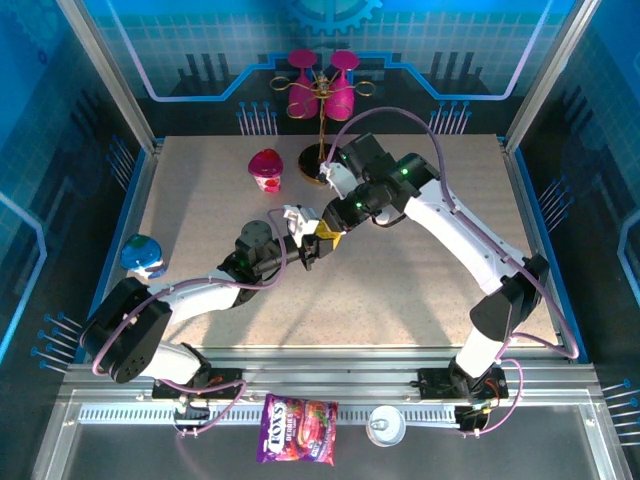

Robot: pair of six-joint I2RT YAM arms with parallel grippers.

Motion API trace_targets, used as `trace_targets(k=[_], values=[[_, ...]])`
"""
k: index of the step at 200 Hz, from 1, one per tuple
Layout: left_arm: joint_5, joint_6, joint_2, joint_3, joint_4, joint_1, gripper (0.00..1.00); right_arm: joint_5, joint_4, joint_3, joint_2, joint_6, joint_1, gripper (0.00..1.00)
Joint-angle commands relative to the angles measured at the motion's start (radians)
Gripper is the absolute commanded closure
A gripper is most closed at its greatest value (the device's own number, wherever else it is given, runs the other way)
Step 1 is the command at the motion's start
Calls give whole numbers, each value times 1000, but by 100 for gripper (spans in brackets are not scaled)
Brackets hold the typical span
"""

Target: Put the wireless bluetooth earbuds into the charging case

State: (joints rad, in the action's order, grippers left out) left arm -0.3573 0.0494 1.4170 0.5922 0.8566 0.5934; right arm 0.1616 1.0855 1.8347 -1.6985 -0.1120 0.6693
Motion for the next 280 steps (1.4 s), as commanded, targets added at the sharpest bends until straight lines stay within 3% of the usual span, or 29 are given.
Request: trace_targets(k=[1,56,104,189,280], values=[[-20,-18,-29,-5,13,-3,95,5,31,23,-6,-10,7,80],[2,-11,-21,-8,34,-4,95,-5,7,5,12,-28,-2,84],[26,9,-6,-13,82,-3,95,29,-128,-93,93,-86,-42,85],[29,80,38,4,166,3,95,230,-603,-411,268,-277,-109,85],[90,127,33,18,188,24,95,225,-1029,-666,353,-412,-110,85]])
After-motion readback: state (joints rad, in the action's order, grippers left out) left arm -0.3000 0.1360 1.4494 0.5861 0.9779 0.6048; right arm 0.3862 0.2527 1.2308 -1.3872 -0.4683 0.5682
